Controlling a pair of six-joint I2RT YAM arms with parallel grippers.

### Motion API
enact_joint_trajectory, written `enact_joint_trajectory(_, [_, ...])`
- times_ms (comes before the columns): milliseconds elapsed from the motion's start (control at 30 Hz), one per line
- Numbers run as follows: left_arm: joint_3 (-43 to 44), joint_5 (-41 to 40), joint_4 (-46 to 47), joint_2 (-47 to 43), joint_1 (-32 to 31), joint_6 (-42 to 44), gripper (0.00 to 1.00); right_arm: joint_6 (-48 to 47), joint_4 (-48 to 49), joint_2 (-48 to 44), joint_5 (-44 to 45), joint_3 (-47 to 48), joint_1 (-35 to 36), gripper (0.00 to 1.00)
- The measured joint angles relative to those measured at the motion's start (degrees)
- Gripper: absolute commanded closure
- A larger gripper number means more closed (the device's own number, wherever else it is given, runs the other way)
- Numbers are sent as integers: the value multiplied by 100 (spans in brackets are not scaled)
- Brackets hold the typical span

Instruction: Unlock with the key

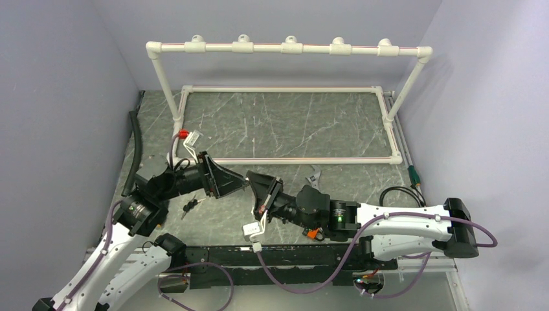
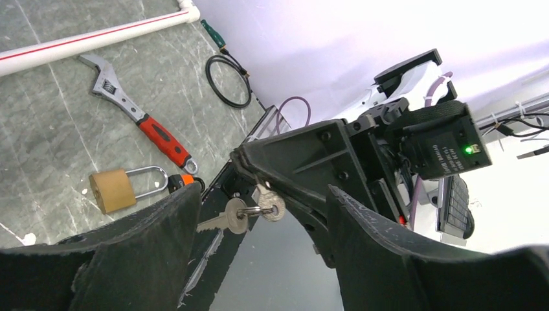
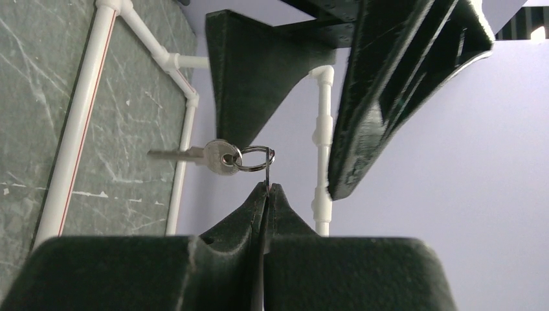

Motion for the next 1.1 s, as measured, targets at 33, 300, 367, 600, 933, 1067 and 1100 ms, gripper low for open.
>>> enact_joint_trajectory(33, [-72, 24, 68, 0, 0, -7, 25, -2, 11, 0, 2, 0, 4, 100])
enact_joint_trajectory(300, [-389, 345, 754, 50, 0, -256, 42, -4, 101, 0, 11, -9, 22, 100])
enact_joint_trajectory(367, [-446, 446, 953, 37, 0, -319, 48, -7, 160, 0, 28, -24, 22, 100])
enact_joint_trajectory(600, [-509, 643, 1217, -37, 0, -463, 63, -52, 374, 39, 155, -63, 24, 100])
enact_joint_trajectory(933, [-597, 640, 1207, -144, 15, -507, 82, -109, 625, 76, 216, -101, 61, 100])
enact_joint_trajectory(1067, [-597, 623, 1193, -146, 15, -551, 100, -153, 647, 76, 247, -120, 61, 100])
enact_joint_trajectory(1100, [-597, 614, 1189, -146, 15, -562, 100, -155, 654, 76, 251, -127, 61, 100])
